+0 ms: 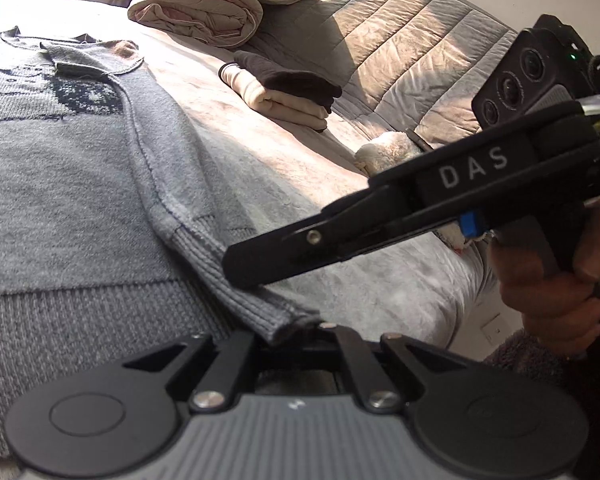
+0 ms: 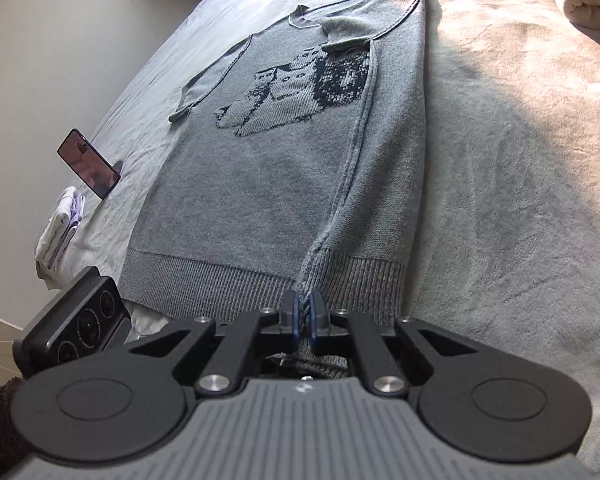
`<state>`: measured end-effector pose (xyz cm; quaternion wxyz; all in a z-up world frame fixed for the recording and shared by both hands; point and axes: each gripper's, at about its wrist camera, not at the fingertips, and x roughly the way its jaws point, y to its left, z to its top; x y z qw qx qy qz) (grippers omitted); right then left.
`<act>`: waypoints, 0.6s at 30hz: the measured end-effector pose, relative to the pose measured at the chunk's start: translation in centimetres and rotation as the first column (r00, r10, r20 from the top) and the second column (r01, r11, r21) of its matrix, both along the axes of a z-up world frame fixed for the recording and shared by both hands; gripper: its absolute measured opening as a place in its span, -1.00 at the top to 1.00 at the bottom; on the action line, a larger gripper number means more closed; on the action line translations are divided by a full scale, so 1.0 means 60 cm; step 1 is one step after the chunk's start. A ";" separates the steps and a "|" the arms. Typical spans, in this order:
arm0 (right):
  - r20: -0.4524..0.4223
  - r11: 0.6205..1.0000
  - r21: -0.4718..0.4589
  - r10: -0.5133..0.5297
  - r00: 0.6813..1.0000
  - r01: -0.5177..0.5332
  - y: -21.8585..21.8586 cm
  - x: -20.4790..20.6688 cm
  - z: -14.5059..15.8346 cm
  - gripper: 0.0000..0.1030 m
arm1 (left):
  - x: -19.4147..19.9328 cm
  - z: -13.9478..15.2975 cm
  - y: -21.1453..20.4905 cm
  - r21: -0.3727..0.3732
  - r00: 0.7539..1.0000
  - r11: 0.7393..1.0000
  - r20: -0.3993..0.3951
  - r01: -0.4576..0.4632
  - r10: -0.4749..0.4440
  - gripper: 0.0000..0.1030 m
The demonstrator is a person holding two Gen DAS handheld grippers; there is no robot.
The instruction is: Fold clothes
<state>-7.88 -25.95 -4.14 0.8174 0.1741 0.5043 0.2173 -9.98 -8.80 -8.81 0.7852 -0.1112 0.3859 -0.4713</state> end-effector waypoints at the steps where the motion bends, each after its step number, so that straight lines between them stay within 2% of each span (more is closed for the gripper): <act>1: -0.007 1.000 -0.005 0.010 1.000 -0.010 0.004 0.001 -0.003 0.82 | 0.000 0.000 0.003 -0.003 1.000 1.000 -0.015 0.014 -0.014 1.00; 3: -0.026 0.999 -0.017 0.030 0.999 -0.030 0.012 0.003 -0.011 0.78 | -0.004 0.002 0.009 -0.001 0.998 0.999 -0.030 0.050 -0.050 0.99; 7: -0.081 0.998 -0.001 0.062 0.995 -0.062 0.017 0.006 -0.021 0.69 | -0.014 0.014 0.023 -0.022 0.988 0.989 -0.040 0.147 -0.148 0.42; 11: -0.060 0.998 0.020 0.056 0.997 -0.055 0.006 0.005 -0.003 0.66 | -0.011 0.033 0.053 -0.038 0.986 0.986 -0.030 0.165 -0.166 0.36; 13: -0.037 0.999 0.036 0.027 0.999 -0.026 -0.008 0.009 0.007 0.60 | 0.002 0.042 0.072 -0.041 0.992 0.992 -0.034 0.118 -0.119 0.29; 14: -0.022 0.999 0.041 0.002 1.000 -0.001 -0.018 0.013 0.011 0.37 | 0.009 0.047 0.082 -0.042 0.995 0.995 -0.036 0.092 -0.094 0.25; 15: -0.008 0.999 0.047 -0.023 1.000 0.023 -0.027 0.016 0.015 0.25 | 0.018 0.051 0.091 -0.042 0.997 0.997 -0.043 0.057 -0.059 0.24; 16: 0.003 0.997 0.059 -0.042 0.999 0.042 -0.036 0.021 0.017 0.19 | 0.028 0.054 0.099 -0.042 0.999 0.999 -0.050 0.021 -0.023 0.24; 18: 0.014 0.993 0.089 -0.078 0.997 0.077 -0.052 0.030 0.017 0.19 | 0.050 0.057 0.114 -0.039 0.995 0.997 -0.077 -0.063 0.060 0.23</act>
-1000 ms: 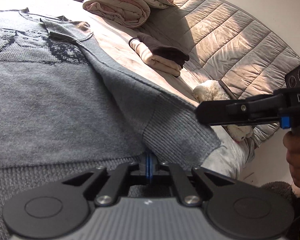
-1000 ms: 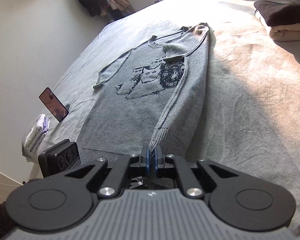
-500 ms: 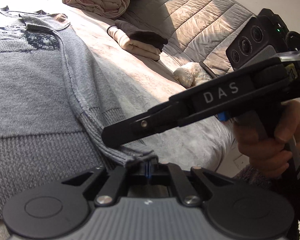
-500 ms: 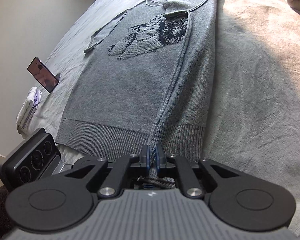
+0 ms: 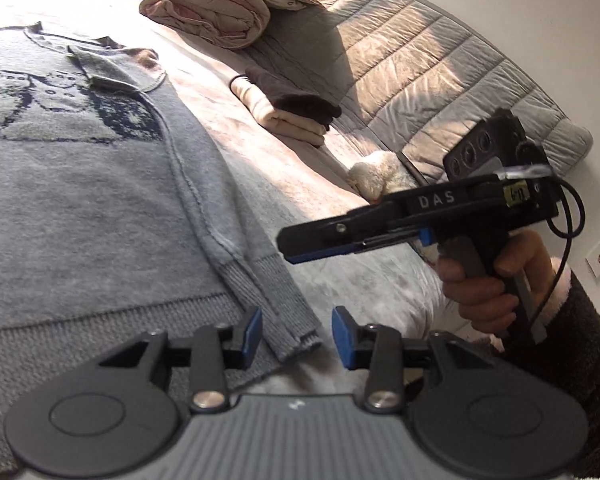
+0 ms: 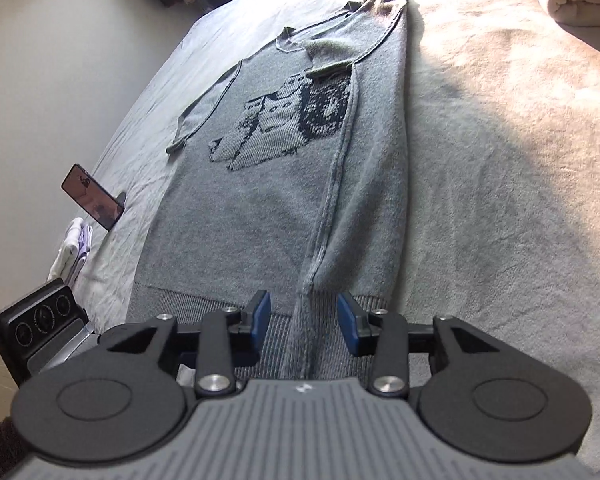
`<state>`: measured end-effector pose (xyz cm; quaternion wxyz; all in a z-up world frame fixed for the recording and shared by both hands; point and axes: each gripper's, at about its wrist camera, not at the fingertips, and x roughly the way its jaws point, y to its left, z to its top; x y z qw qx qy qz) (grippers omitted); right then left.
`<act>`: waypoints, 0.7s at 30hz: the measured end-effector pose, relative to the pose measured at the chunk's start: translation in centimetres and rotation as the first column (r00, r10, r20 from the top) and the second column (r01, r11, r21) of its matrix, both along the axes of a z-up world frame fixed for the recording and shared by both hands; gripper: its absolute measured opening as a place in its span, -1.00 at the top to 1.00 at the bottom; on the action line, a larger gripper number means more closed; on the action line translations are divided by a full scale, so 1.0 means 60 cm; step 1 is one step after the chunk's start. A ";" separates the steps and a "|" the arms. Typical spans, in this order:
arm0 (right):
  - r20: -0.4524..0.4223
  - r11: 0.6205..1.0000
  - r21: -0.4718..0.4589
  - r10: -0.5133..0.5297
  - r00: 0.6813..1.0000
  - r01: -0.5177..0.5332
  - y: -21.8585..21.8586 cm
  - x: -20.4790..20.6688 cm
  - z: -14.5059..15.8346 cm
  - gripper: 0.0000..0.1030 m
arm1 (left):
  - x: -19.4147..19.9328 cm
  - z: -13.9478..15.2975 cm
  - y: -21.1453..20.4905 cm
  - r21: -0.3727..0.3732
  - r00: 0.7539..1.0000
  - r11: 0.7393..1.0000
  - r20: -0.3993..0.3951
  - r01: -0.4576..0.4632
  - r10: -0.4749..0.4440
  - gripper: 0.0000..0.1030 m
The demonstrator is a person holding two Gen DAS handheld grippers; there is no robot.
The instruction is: Fold clothes
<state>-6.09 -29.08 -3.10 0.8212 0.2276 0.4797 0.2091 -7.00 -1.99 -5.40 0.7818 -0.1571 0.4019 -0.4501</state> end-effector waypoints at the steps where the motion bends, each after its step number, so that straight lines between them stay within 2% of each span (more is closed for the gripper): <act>1: 0.004 1.000 0.018 -0.017 1.000 0.017 -0.007 0.004 -0.001 0.19 | 0.009 0.001 0.003 0.003 0.999 0.999 -0.010 -0.034 0.034 0.21; 4: 0.029 0.997 -0.003 -0.076 0.997 0.076 -0.025 0.015 -0.012 0.19 | 0.043 0.008 0.004 0.030 0.992 0.992 -0.023 -0.125 0.126 0.19; 7: 0.034 0.993 -0.021 -0.115 0.993 0.116 -0.038 0.019 -0.037 0.19 | 0.085 0.016 -0.022 0.060 0.985 0.984 -0.006 -0.169 0.170 0.19; 10: 0.023 0.992 0.023 -0.127 0.992 0.126 -0.051 0.020 -0.063 0.19 | 0.121 0.007 -0.050 0.090 0.979 0.975 0.009 -0.202 0.202 0.20; 13: 0.034 0.993 0.050 -0.104 0.994 0.103 -0.060 0.024 -0.064 0.19 | 0.156 -0.009 -0.076 0.121 0.970 0.963 0.013 -0.242 0.242 0.22; 16: 0.034 0.992 0.089 -0.097 0.995 0.093 -0.068 0.026 -0.071 0.19 | 0.178 -0.025 -0.093 0.127 0.958 0.949 0.012 -0.287 0.288 0.25; 18: 0.032 0.989 0.115 -0.100 0.995 0.095 -0.072 0.026 -0.075 0.19 | 0.186 -0.032 -0.098 0.106 0.948 0.942 0.018 -0.318 0.318 0.25; 19: 0.033 0.988 0.123 -0.099 0.995 0.094 -0.073 0.026 -0.076 0.19 | 0.188 -0.035 -0.099 0.095 0.942 0.938 0.017 -0.335 0.334 0.29; 21: 0.041 0.989 0.124 -0.091 0.995 0.085 -0.071 0.025 -0.076 0.19 | 0.190 -0.039 -0.100 0.093 0.933 0.928 0.020 -0.361 0.360 0.72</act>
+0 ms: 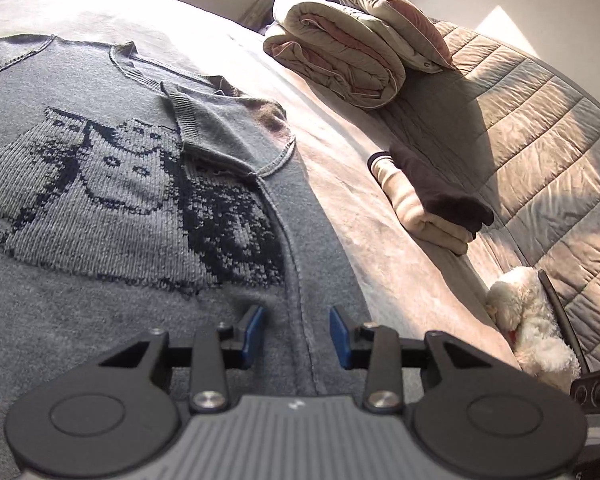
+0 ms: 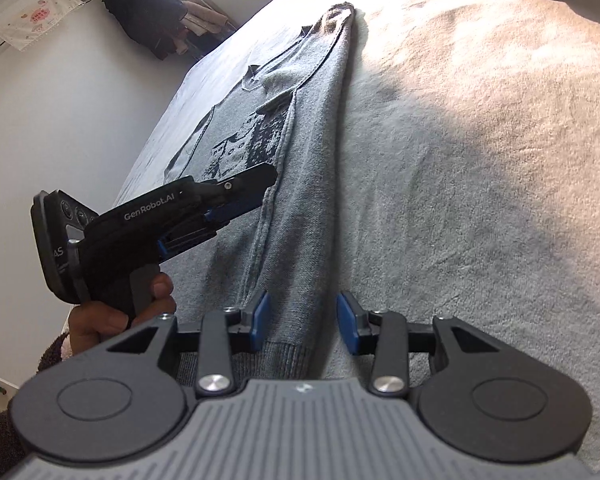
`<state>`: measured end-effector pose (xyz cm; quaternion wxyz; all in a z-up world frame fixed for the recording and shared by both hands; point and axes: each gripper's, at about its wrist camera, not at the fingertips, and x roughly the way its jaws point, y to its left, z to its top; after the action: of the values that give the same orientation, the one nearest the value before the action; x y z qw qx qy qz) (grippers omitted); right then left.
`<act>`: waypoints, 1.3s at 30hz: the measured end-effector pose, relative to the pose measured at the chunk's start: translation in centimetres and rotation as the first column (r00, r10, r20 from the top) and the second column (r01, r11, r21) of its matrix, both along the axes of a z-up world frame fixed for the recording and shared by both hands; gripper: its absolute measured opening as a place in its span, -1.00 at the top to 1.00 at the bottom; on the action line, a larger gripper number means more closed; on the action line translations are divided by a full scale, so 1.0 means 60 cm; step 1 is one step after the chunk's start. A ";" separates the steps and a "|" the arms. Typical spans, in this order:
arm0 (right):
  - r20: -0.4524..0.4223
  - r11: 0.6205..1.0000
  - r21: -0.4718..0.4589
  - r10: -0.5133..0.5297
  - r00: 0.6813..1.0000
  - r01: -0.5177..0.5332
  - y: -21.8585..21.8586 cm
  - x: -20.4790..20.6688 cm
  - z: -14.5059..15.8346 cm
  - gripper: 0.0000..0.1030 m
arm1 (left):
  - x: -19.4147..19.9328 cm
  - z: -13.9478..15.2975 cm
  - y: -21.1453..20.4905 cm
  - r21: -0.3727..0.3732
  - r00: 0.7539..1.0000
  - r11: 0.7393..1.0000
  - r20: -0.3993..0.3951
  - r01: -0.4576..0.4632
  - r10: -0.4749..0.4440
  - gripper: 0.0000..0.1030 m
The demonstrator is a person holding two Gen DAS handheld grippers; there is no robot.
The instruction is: Fold clothes
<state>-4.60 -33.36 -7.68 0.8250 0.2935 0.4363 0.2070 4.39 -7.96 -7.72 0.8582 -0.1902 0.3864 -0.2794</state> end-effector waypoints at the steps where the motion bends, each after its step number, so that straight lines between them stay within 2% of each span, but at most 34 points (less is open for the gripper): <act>1: 0.007 1.000 -0.008 0.006 1.000 -0.006 0.002 -0.001 0.001 0.19 | -0.002 0.000 -0.001 0.011 1.000 1.000 0.015 -0.005 0.005 0.98; 3: 0.023 0.999 -0.041 0.023 0.999 -0.022 0.009 -0.002 0.004 0.22 | -0.016 0.004 0.003 0.014 0.996 0.999 0.081 -0.033 0.032 0.99; 6: 0.046 0.993 -0.105 0.059 0.997 -0.054 0.020 -0.004 0.011 0.26 | -0.027 0.007 -0.001 0.089 0.988 0.993 0.136 -0.079 0.067 1.00; 8: 0.058 0.987 -0.145 0.076 0.995 -0.067 0.028 -0.003 0.016 0.26 | -0.024 0.006 -0.004 0.131 0.989 0.988 0.132 -0.080 0.063 0.98; 11: 0.083 0.979 -0.195 0.078 0.993 -0.061 0.037 -0.006 0.028 0.20 | -0.020 0.018 0.003 0.090 0.985 0.992 0.155 -0.090 0.075 0.79; 15: 0.219 0.954 -0.297 0.045 0.975 0.023 0.055 -0.017 0.050 0.19 | -0.006 0.035 -0.002 0.043 0.982 0.997 0.183 -0.062 0.054 0.76; 18: 0.293 0.937 -0.344 0.048 0.955 0.058 0.075 -0.012 0.055 0.19 | 0.014 0.035 -0.025 0.094 0.983 0.995 0.184 -0.044 0.026 0.75; 20: 0.317 0.926 -0.371 0.057 0.947 0.068 0.086 -0.005 0.054 0.19 | 0.031 0.032 -0.037 0.119 0.985 0.992 0.171 -0.041 0.020 0.64; 23: 0.302 0.926 -0.370 0.046 0.952 0.073 0.089 0.010 0.046 0.19 | 0.061 0.022 -0.049 0.126 0.991 0.991 0.130 -0.047 0.030 0.48; 25: 0.292 0.928 -0.364 0.037 0.956 0.076 0.087 0.021 0.042 0.19 | 0.071 0.017 -0.054 0.117 0.992 0.992 0.120 -0.039 0.025 0.48; 27: 0.294 0.928 -0.362 0.028 0.955 0.084 0.083 0.024 0.043 0.19 | 0.080 0.013 -0.060 0.108 0.994 0.994 0.112 -0.031 0.019 0.58; 28: 0.297 0.928 -0.361 0.025 0.955 0.088 0.081 0.027 0.043 0.19 | 0.076 0.014 -0.059 0.097 0.991 0.994 0.130 -0.044 0.031 0.93; 30: 0.310 0.930 -0.351 0.009 0.951 0.106 0.076 0.034 0.043 0.19 | 0.063 0.019 -0.053 0.068 0.980 0.995 0.185 -0.080 0.066 0.95; 32: 0.321 0.931 -0.345 -0.003 0.947 0.120 0.072 0.040 0.041 0.19 | 0.056 0.022 -0.052 0.074 0.973 0.991 0.211 -0.110 0.092 0.95; 35: 0.340 0.926 -0.351 -0.014 0.940 0.141 0.071 0.046 0.038 0.19 | 0.064 0.012 -0.057 0.154 0.979 0.981 0.183 -0.122 0.093 0.92; 38: 0.360 0.922 -0.357 -0.012 0.933 0.150 0.074 0.049 0.035 0.19 | 0.062 0.018 -0.047 0.131 0.971 0.981 0.208 -0.143 0.113 0.82; 39: 0.370 0.921 -0.358 -0.012 0.929 0.154 0.075 0.050 0.035 0.21 | 0.060 0.024 -0.043 0.100 0.968 0.985 0.223 -0.143 0.118 0.82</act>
<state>-1.63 -28.86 -5.58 0.9402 0.1034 0.2963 0.1327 7.99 -10.52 -6.30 0.9213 -0.1338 0.2926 -0.2185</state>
